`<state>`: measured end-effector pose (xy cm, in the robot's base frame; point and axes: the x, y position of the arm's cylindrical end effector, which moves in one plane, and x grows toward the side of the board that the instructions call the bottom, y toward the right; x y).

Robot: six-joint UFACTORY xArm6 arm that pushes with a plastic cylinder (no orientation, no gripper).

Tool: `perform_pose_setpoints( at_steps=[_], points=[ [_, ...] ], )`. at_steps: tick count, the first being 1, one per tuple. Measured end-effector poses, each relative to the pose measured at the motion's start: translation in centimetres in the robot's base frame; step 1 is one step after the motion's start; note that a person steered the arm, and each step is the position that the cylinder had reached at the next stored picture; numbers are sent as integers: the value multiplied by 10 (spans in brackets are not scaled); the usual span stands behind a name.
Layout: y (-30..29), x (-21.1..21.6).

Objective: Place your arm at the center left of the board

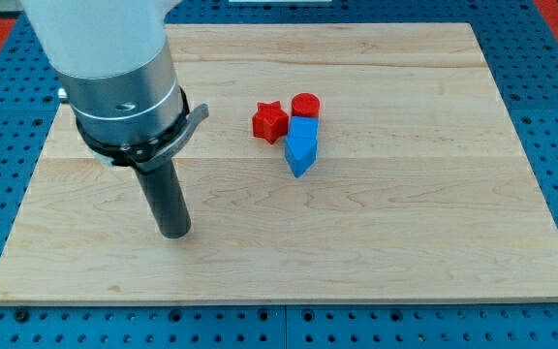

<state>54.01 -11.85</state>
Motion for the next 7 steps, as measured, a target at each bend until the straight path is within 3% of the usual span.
perform_pose_setpoints(
  at_steps=[5,7],
  points=[
    [-34,0],
    [-88,3]
  ],
)
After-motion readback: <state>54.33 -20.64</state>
